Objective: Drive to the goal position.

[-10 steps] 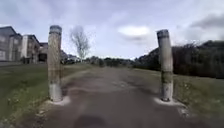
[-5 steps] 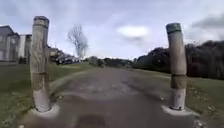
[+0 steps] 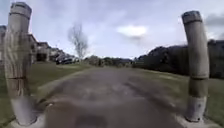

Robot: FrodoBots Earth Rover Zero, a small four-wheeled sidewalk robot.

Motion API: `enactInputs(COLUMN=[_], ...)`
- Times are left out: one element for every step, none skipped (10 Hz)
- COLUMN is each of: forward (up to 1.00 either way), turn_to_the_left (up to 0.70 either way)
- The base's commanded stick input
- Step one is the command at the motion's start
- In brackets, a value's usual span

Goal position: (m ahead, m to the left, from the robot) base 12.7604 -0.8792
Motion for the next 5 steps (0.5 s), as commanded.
enactInputs(forward=[0.66, 0.67, 0.66, 0.66, 0.66], turn_to_the_left=[0.0, 0.0, 0.0, 0.0, 0.0])
